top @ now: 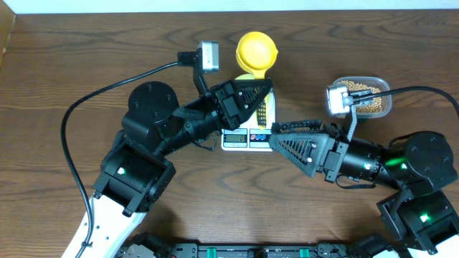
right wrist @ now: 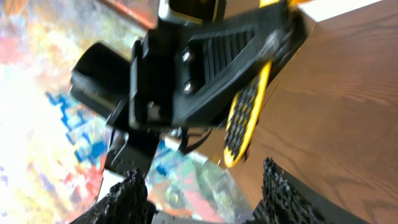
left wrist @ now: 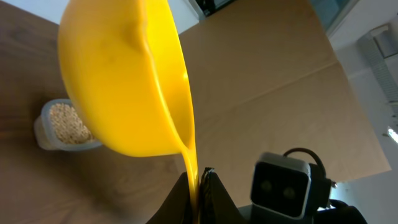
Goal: Scoop item into bowl and weigh 50g on scale
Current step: 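Bring the right gripper to the scoop handle held by the left gripper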
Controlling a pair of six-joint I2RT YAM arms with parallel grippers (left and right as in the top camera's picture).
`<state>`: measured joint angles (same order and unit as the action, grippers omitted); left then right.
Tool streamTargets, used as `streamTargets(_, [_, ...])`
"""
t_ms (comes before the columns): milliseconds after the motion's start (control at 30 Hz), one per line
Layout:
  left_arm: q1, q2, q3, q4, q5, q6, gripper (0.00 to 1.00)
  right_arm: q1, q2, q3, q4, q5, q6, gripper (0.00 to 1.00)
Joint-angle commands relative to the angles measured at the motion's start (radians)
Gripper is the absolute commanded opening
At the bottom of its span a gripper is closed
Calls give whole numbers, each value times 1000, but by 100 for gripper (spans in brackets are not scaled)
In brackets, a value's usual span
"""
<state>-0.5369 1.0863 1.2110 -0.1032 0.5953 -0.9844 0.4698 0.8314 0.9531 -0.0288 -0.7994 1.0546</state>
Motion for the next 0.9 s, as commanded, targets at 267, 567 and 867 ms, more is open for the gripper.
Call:
streamTargets(267, [-58,-9,-3,12,-5,-23,7,16,68,17,16,64,13,43])
streamTargets(567, [-58,-9,-3,12,-6,-23,7,16,69,17,23,60,31,31])
streamTargets(867, [-58,-9,-3,11,-5,-23,7,16,70,17,87,3,71,20])
